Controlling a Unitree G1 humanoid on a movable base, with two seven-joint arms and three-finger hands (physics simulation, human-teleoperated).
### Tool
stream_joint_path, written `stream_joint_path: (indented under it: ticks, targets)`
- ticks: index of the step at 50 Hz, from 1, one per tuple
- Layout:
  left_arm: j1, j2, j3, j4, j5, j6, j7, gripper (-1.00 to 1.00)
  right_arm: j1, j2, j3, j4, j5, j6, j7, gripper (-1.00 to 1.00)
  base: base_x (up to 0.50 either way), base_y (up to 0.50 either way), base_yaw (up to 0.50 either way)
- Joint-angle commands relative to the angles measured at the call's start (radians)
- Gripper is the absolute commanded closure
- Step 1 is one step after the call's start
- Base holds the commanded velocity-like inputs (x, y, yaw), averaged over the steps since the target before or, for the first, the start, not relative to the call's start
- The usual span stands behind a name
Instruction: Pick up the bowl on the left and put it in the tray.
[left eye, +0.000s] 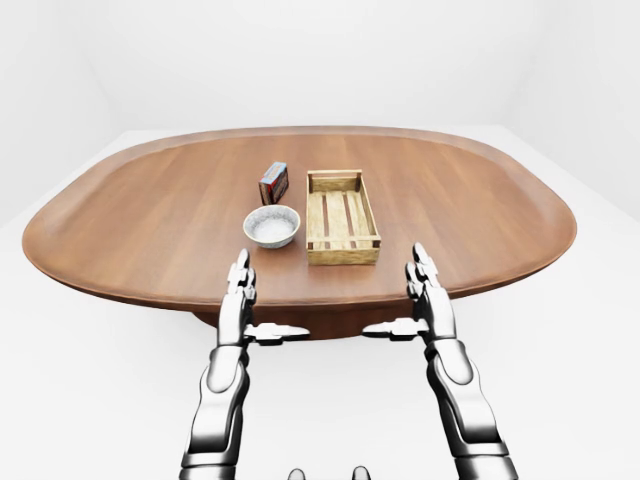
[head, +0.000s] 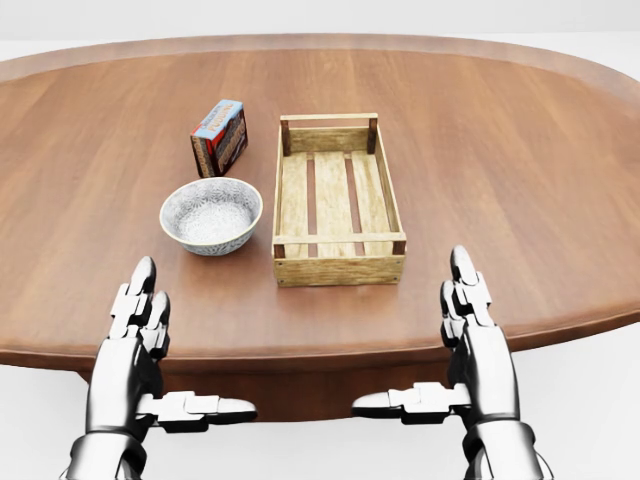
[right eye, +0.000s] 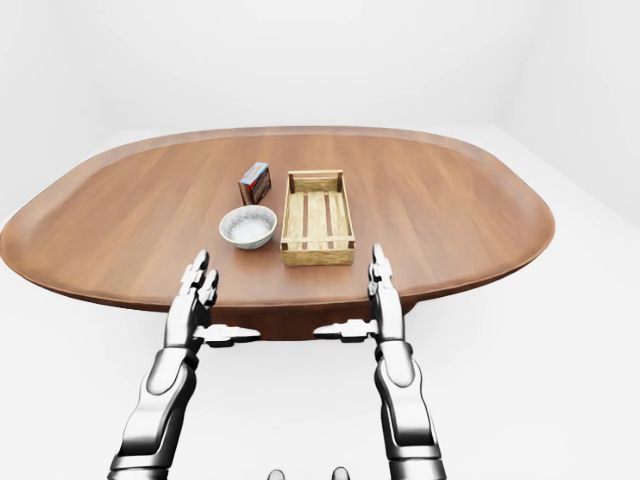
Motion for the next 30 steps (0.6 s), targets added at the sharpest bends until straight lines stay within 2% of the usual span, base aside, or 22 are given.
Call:
stream_joint_path:
  ticks: [1, 5, 10, 12, 14, 16, 18, 21, 28, 30]
  targets:
    - [0.011, 0.010, 0.022, -0.037, -0.042, 0.040, -0.040, -1.00, 0.014, -0.010, -0.015, -0.063, -0.007, 0.024, 0.011, -1.00, 0.00, 0.00, 0.00]
    - [0.015, 0.009, 0.018, -0.037, -0.037, 0.032, -0.040, -1.00, 0.011, -0.008, -0.016, -0.054, -0.009, 0.023, 0.011, -1.00, 0.00, 0.00, 0.00]
    - [0.010, 0.012, 0.029, -0.051, -0.048, 0.047, -0.041, -1.00, 0.020, -0.009, -0.014, -0.078, -0.016, 0.040, 0.009, -1.00, 0.00, 0.00, 0.00]
    - [0.007, 0.014, 0.038, -0.061, -0.061, 0.060, -0.041, -1.00, 0.024, -0.008, -0.011, -0.092, -0.018, 0.051, 0.011, -1.00, 0.00, 0.00, 0.00]
    - [0.004, 0.016, 0.041, -0.057, -0.061, 0.054, -0.040, -1.00, 0.026, -0.006, -0.009, -0.104, -0.019, 0.062, 0.009, -1.00, 0.00, 0.00, 0.00]
    - [-0.001, 0.016, 0.049, -0.054, -0.069, 0.049, -0.035, -1.00, 0.026, -0.007, -0.007, -0.102, -0.026, 0.059, 0.009, -1.00, 0.00, 0.00, 0.00]
    - [-0.011, 0.013, 0.064, -0.053, -0.092, 0.050, -0.020, -1.00, 0.025, -0.005, -0.008, -0.096, -0.025, 0.061, 0.008, -1.00, 0.00, 0.00, 0.00]
    - [-0.014, 0.025, 0.081, -0.092, -0.125, 0.071, -0.015, -1.00, 0.032, -0.005, -0.007, -0.130, -0.025, 0.077, 0.007, -1.00, 0.00, 0.00, 0.00]
    - [-0.008, 0.039, 0.110, -0.180, -0.154, 0.071, -0.020, -1.00, 0.033, -0.002, 0.002, -0.132, -0.033, 0.077, 0.005, -1.00, 0.00, 0.00, 0.00]
    - [-0.034, 0.052, 0.139, -0.167, -0.168, 0.071, -0.013, -1.00, 0.037, -0.002, 0.006, -0.133, -0.035, 0.077, 0.006, -1.00, 0.00, 0.00, 0.00]
